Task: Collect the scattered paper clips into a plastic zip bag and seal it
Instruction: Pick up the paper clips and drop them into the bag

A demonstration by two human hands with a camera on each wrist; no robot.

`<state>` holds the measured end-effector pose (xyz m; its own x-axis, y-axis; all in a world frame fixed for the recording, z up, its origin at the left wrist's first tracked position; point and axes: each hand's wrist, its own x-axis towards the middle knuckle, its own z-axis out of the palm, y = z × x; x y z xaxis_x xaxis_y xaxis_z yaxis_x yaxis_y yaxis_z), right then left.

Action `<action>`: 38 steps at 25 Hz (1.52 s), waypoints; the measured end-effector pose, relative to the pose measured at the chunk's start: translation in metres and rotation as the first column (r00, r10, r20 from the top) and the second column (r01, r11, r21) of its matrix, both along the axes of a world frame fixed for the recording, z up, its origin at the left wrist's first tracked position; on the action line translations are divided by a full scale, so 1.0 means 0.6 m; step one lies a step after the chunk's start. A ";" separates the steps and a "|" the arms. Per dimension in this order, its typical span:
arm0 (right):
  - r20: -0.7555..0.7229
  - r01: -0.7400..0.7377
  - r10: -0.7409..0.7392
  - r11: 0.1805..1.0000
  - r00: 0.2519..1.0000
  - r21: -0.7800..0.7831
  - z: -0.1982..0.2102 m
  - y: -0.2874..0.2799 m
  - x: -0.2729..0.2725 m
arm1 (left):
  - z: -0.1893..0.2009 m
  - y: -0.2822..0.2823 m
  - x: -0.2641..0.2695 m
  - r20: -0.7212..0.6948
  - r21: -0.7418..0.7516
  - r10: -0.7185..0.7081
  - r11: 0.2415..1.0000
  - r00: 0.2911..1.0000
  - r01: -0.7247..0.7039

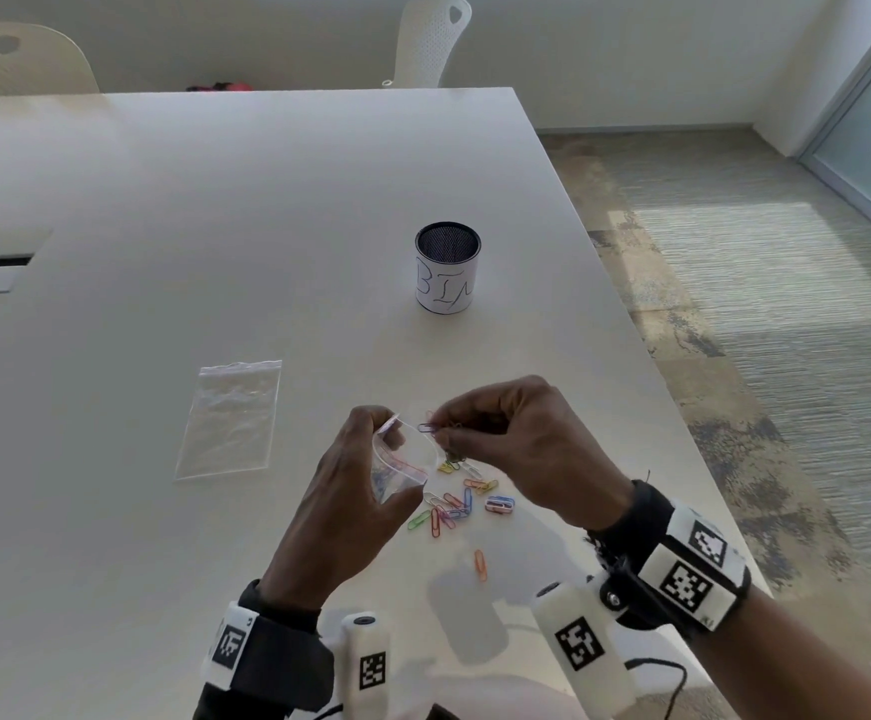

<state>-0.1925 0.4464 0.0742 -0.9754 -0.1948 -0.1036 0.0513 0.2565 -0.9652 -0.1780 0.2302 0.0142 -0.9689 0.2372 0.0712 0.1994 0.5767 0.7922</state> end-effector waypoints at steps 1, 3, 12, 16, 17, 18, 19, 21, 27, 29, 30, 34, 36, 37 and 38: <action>-0.026 -0.009 0.010 0.999 1.000 0.041 0.008 -0.014 0.001 | 0.001 0.001 0.001 0.003 -0.001 0.006 1.000 1.000 -0.006; -0.096 -0.029 0.044 0.988 0.994 0.152 0.018 -0.038 0.000 | 0.001 0.005 0.003 0.021 0.012 0.021 1.000 1.000 -0.022; -0.170 -0.183 0.269 0.899 0.948 0.399 0.043 -0.069 -0.002 | 0.002 0.005 0.011 0.065 0.072 0.051 0.996 0.997 -0.056; -0.235 -0.060 0.164 0.917 0.958 0.394 0.054 -0.034 -0.016 | 0.002 -0.001 0.014 0.033 0.104 0.063 0.992 0.997 -0.066; -0.240 -0.027 0.138 0.909 0.961 0.416 0.047 -0.022 -0.023 | 0.003 -0.003 0.015 0.029 0.119 0.066 0.991 0.997 -0.069; -0.222 -0.019 0.135 0.887 0.966 0.460 0.033 -0.010 -0.031 | 0.005 -0.004 0.016 0.027 0.134 0.068 0.988 0.997 -0.071; -0.176 -0.035 0.149 0.849 0.973 0.527 0.014 -0.001 -0.038 | 0.009 -0.005 0.017 0.027 0.150 0.068 0.986 0.997 -0.071; -0.054 -0.106 0.188 0.743 0.981 0.661 -0.028 0.010 -0.046 | 0.017 -0.006 0.021 0.032 0.186 0.066 0.980 0.997 -0.071; 0.045 -0.246 0.350 0.555 0.936 0.795 -0.102 -0.013 -0.030 | 0.015 -0.009 0.025 0.034 0.233 0.085 0.968 0.996 -0.090; 0.033 -0.272 0.394 0.567 0.918 0.777 -0.106 -0.015 -0.015 | 0.015 -0.011 0.026 0.019 0.229 0.088 0.969 0.996 -0.090; 0.034 -0.294 0.412 0.588 0.911 0.754 -0.104 -0.016 -0.007 | 0.015 -0.013 0.026 0.007 0.225 0.090 0.970 0.996 -0.089; -0.026 -0.336 0.480 0.650 0.877 0.682 -0.091 -0.027 0.009 | 0.015 -0.018 0.025 -0.006 0.225 0.092 0.970 0.996 -0.088; -0.026 -0.406 0.588 0.589 0.808 0.699 -0.096 -0.032 0.009 | 0.017 -0.019 0.027 -0.013 0.221 0.097 0.971 0.995 -0.092; -0.024 -0.432 0.641 0.543 0.767 0.721 -0.102 -0.032 0.009 | 0.019 -0.018 0.028 -0.016 0.218 0.097 0.972 0.995 -0.092; -0.029 -0.442 0.682 0.506 0.731 0.741 -0.106 -0.030 0.008 | 0.019 -0.018 0.029 -0.017 0.215 0.098 0.972 0.995 -0.093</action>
